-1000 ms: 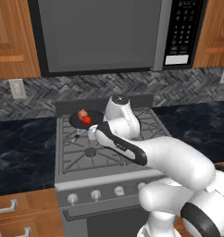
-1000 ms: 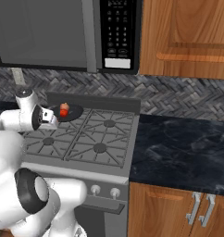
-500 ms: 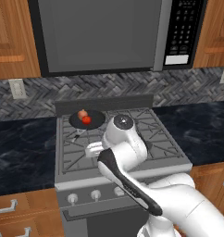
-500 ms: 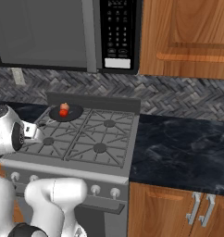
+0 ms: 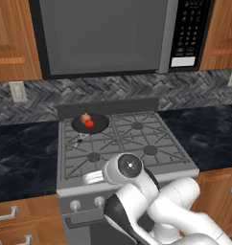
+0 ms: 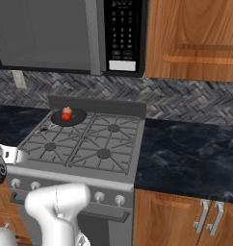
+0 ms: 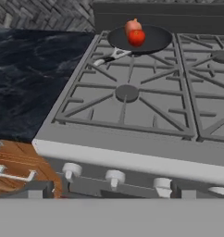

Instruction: Place the pan on the rear left burner on the stove. Then place the tomato and the onion in the pan and turn on the rear left burner.

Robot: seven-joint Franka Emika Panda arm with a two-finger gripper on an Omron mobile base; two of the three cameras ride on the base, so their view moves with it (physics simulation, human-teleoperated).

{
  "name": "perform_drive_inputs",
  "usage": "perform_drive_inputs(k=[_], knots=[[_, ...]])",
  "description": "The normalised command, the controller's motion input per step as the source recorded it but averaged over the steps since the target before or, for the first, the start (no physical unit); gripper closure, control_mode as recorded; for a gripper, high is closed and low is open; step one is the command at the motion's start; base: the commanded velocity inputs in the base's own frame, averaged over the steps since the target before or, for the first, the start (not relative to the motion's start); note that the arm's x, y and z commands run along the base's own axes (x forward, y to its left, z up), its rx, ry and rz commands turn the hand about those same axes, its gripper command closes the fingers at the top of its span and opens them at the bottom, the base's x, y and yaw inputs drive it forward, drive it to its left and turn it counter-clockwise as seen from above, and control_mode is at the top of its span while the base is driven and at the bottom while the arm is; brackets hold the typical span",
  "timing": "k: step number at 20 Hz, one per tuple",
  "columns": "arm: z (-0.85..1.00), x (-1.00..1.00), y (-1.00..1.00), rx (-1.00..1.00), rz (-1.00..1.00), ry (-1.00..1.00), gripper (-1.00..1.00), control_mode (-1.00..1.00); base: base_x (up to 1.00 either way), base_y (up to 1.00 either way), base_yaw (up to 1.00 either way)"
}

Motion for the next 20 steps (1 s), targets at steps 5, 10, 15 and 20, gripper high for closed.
perform_drive_inputs(k=[5, 10, 15, 20], knots=[[-0.1, -0.4, 0.07, 0.01, -0.02, -0.12, -1.0, -1.0, 0.0, 0.0, 0.0], [-0.27, -0.19, 0.04, 0.04, -0.01, -0.13, -1.0, -1.0, 0.0, 0.0, 0.0], [-0.38, -0.26, 0.0, 0.04, 0.0, -0.16, -1.0, -1.0, 0.0, 0.0, 0.0], [-0.52, -0.17, 0.0, 0.07, -0.03, -0.14, -1.0, -1.0, 0.0, 0.0, 0.0]])
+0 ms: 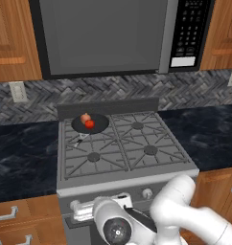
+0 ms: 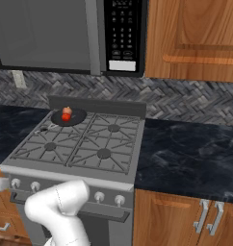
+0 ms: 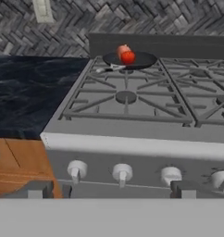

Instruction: Place the pan on the rear left burner on the stove. Then place the tomato and the onion in the pan and turn on the rear left burner.

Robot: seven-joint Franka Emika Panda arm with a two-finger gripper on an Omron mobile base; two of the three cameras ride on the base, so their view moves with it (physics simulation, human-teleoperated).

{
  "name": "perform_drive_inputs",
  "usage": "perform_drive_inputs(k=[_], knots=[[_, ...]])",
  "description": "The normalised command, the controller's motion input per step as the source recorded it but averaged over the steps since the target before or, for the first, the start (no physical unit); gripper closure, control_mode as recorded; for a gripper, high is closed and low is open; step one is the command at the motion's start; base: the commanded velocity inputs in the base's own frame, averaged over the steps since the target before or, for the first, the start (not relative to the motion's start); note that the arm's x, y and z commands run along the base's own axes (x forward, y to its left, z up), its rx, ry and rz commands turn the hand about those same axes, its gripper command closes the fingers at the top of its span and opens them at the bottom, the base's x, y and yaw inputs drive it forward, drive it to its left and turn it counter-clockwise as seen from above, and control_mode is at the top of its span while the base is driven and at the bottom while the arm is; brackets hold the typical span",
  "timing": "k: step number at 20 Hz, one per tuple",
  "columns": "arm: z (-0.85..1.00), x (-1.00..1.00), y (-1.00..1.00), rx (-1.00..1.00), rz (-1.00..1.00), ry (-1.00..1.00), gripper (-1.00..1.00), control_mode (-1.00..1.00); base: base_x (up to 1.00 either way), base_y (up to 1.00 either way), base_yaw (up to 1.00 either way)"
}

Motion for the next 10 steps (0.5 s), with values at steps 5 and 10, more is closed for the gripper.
perform_drive_inputs(k=[5, 10], knots=[[-0.47, -0.13, 0.0, 0.11, -0.04, -0.15, -1.0, -1.0, 0.0, 0.0, 0.0], [-0.31, 0.0, 0.0, 0.15, -0.05, -0.1, -1.0, -1.0, 0.0, 0.0, 0.0]])
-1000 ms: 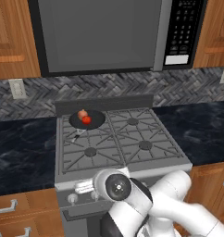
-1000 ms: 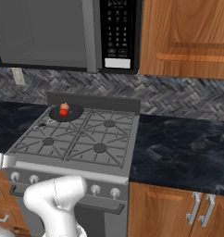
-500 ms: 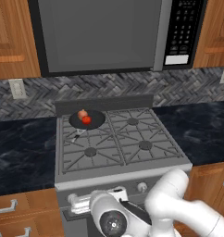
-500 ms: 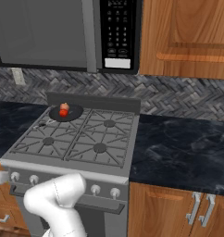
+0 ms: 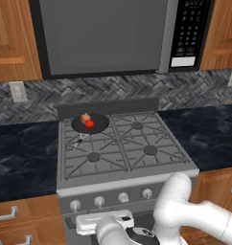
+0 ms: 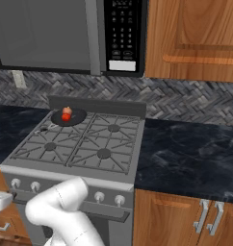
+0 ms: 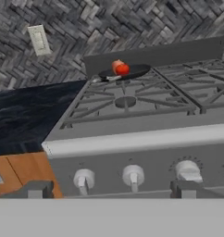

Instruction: Place the pan on the rear left burner on the stove. Then place the tomato and the onion in the pan and turn on the rear left burner.

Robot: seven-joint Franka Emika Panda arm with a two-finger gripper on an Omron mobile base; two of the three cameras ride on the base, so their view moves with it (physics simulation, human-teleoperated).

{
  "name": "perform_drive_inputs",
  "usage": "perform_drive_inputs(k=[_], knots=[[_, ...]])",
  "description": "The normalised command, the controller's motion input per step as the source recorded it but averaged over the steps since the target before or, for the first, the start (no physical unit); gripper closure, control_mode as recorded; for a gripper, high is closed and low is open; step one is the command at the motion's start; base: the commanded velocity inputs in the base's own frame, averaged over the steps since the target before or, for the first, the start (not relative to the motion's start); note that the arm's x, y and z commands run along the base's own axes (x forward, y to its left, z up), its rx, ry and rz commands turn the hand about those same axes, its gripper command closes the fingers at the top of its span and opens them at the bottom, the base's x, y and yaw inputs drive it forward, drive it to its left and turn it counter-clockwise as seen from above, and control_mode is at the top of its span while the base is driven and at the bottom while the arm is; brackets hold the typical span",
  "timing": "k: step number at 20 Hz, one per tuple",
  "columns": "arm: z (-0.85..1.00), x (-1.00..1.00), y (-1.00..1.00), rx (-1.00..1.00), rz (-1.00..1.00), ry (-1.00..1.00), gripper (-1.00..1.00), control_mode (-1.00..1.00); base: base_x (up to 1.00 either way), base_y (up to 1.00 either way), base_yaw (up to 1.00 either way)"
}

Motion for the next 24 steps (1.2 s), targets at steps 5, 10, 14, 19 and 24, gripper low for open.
perform_drive_inputs(k=[5, 10, 14, 19, 24], knots=[[-0.07, 0.01, 0.0, 0.11, -0.07, -0.11, -1.0, -1.0, 0.0, 0.0, 0.0], [-0.03, 0.01, 0.0, 0.05, -0.1, -0.13, -1.0, -1.0, 0.0, 0.0, 0.0], [-0.02, 0.0, 0.0, 0.0, -0.14, -0.08, -1.0, -1.0, 0.0, 0.0, 0.0], [0.0, 0.05, 0.0, -0.01, -0.16, 0.0, -1.0, -1.0, 0.0, 0.0, 0.0], [-0.09, 0.15, 0.0, 0.0, -0.15, 0.0, -1.0, -1.0, 0.0, 0.0, 0.0]])
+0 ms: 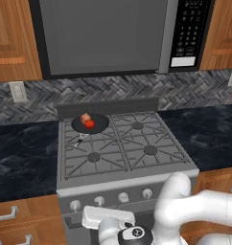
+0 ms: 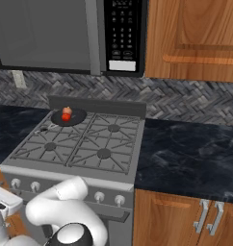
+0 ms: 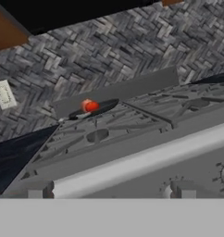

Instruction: Place the pan on the rear left burner on the stove. Then place the tomato and the onion in the pan and turn on the rear left burner.

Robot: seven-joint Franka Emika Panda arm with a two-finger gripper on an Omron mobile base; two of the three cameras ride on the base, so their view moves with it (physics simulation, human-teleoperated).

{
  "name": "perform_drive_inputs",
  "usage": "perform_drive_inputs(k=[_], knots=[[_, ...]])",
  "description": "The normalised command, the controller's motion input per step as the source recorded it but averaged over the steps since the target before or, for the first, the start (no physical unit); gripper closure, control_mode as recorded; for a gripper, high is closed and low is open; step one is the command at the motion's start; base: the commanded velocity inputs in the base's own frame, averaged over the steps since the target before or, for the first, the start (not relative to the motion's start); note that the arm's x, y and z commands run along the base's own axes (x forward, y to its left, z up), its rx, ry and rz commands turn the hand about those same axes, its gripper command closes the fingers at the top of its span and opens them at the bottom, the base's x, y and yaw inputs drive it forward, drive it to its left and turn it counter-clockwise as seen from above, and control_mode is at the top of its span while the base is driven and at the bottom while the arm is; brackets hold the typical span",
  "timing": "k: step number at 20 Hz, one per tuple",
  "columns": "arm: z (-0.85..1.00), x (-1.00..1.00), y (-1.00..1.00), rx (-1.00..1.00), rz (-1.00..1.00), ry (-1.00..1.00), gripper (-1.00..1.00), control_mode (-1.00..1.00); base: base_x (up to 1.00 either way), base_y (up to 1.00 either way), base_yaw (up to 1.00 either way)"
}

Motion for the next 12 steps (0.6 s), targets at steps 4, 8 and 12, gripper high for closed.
perform_drive_inputs(k=[4, 8, 12], knots=[[-0.32, 0.2, 0.0, -0.04, -0.14, 0.0, -1.0, -1.0, 0.0, 0.0, 0.0], [-0.36, 0.17, 0.0, -0.06, -0.12, 0.0, -1.0, -1.0, 0.0, 0.0, 0.0], [-0.28, 0.09, 0.01, -0.06, -0.1, 0.0, -1.0, -1.0, 0.0, 0.0, 0.0]])
